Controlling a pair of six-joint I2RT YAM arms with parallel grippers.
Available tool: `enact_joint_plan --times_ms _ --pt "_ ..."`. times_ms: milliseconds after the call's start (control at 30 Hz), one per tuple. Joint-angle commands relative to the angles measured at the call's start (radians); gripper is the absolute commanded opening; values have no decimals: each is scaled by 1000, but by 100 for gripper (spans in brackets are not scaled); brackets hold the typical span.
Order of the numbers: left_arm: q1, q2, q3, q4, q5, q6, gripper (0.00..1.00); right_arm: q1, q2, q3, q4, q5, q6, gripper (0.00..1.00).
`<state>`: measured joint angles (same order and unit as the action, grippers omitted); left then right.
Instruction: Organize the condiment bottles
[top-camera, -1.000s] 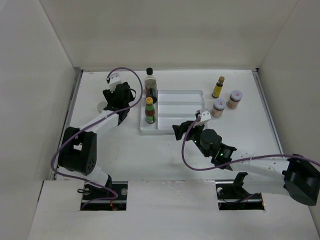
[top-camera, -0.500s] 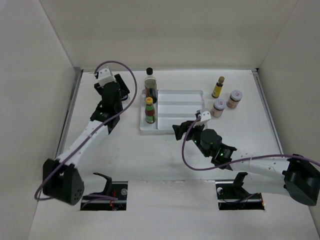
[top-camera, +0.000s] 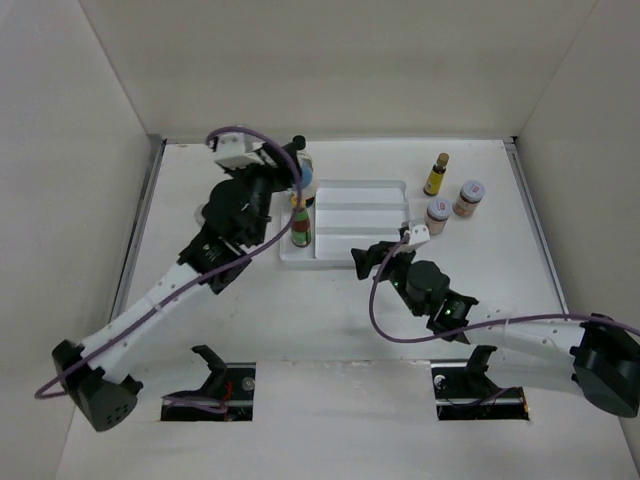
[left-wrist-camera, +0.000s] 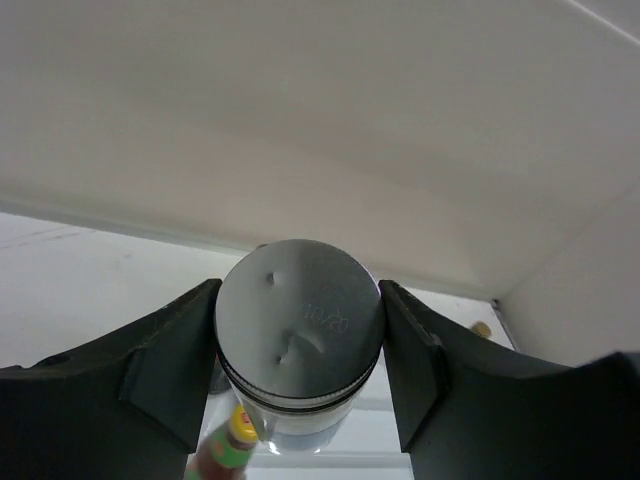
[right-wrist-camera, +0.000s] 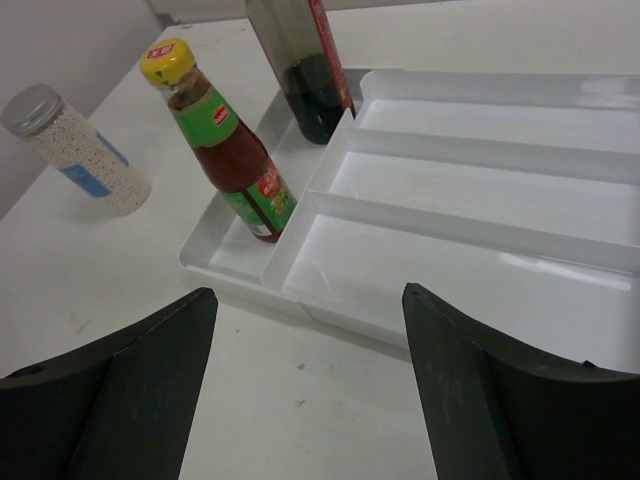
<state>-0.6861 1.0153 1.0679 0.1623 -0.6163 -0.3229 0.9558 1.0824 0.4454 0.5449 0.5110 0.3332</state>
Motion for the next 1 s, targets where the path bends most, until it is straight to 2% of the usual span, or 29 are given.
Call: enact_joint_plan --times_ms 0,200,500,700,967 --pt "-80 145 119 146 23 54 31 -10 -42 -11 72 52 12 81" --pt "-88 454 306 191 33 70 31 -45 -120 -51 73 104 38 81" --pt "-34 776 515 188 50 107 30 -110 -217 -103 67 118 95 82" --pt "-2 888 547 224 46 107 30 -117 -205 -100 63 109 102 82" --pt "21 954 538 256 43 94 30 -124 -205 -105 64 107 107 82"
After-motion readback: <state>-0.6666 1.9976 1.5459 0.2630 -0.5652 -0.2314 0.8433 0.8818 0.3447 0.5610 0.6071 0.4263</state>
